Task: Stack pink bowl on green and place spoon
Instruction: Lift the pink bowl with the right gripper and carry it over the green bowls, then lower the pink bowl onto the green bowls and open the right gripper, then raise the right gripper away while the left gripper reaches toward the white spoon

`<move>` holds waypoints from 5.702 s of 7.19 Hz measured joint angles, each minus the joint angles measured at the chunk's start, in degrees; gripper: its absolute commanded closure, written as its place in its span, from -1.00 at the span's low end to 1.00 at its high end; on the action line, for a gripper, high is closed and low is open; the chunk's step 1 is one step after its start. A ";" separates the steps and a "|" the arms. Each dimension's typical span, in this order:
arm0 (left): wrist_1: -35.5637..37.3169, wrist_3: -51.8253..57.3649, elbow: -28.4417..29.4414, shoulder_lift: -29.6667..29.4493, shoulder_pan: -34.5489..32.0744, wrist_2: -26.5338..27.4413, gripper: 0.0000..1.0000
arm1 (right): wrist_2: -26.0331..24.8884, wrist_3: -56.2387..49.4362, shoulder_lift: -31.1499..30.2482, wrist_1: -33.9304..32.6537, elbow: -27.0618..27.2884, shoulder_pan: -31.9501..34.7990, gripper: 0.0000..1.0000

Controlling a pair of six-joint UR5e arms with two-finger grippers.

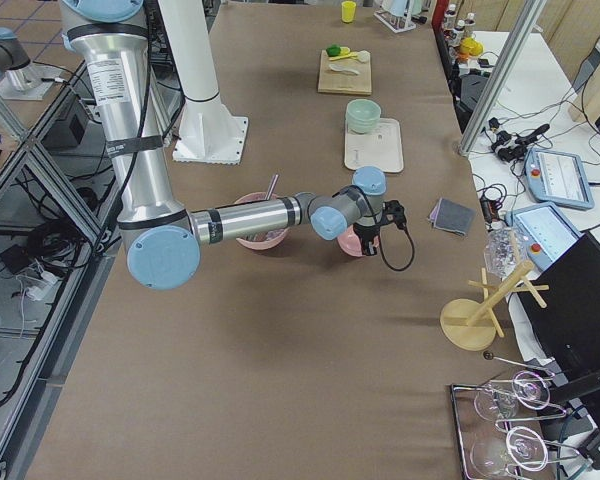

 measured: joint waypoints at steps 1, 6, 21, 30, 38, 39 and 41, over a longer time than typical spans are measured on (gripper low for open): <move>0.00 0.00 -0.01 0.02 0.00 -0.02 -0.97 | 0.10 1.82 2.38 -0.52 0.06 -0.14 1.00; -0.84 -0.08 0.00 0.65 0.34 -0.02 -0.97 | -3.45 26.20 22.74 -5.54 -0.36 -9.59 1.00; -0.88 -0.09 0.00 0.88 0.64 -0.05 -0.97 | -16.61 45.89 48.78 -15.27 -19.24 -24.58 1.00; -0.86 -0.09 0.00 0.88 1.01 0.00 -0.97 | -17.40 45.75 48.64 -14.59 -19.37 -25.32 -0.98; -0.41 -12.47 -0.11 -1.18 9.62 0.37 -0.97 | -11.57 35.23 42.02 -13.44 -17.38 -17.78 -1.00; -0.56 -17.49 -0.10 -2.66 13.34 0.47 -0.97 | -11.18 29.74 37.50 -13.40 -14.79 -15.35 -1.00; -0.70 -27.47 0.09 -7.55 22.26 1.91 -0.97 | -9.29 19.63 29.40 -13.08 -9.62 -10.64 -1.00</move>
